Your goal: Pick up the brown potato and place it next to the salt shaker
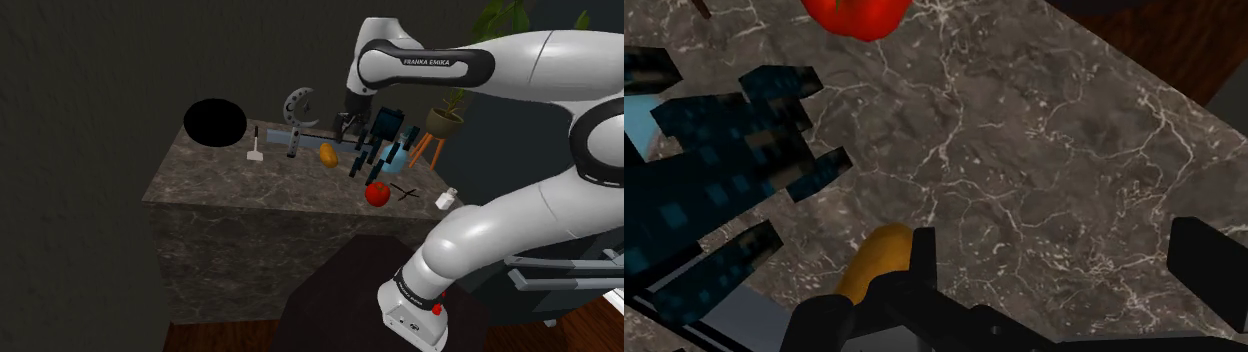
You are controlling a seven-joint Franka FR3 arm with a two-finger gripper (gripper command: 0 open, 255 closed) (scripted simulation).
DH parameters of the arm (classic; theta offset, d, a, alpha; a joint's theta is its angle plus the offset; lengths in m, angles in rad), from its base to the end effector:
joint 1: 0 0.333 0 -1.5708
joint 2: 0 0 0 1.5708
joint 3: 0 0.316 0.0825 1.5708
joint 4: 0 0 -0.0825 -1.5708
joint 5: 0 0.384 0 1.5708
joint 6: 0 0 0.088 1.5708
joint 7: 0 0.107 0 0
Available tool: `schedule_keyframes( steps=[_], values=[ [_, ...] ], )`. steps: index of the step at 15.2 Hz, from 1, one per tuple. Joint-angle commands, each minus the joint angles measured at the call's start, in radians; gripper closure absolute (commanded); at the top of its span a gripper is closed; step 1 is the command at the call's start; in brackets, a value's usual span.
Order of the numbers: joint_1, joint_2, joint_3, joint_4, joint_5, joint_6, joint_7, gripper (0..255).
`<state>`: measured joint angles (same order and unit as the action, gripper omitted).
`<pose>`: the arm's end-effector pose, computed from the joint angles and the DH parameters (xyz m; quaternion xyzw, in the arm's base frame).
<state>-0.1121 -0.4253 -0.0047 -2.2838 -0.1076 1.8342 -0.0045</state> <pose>0.4180 -0.0579 0.5164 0.9978 -0.0412 -0.0152 0.0499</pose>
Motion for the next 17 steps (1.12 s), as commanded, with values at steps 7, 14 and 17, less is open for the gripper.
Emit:
schedule_keyframes(
  steps=[7,14,17],
  values=[
    [-0.055,0.271,-0.044,0.108,-0.011,0.177,0.073,0],
    [-0.097,0.508,-0.086,0.254,0.004,0.279,0.123,0],
    [-0.116,0.611,-0.102,0.331,0.019,0.308,0.14,0]
  ],
)
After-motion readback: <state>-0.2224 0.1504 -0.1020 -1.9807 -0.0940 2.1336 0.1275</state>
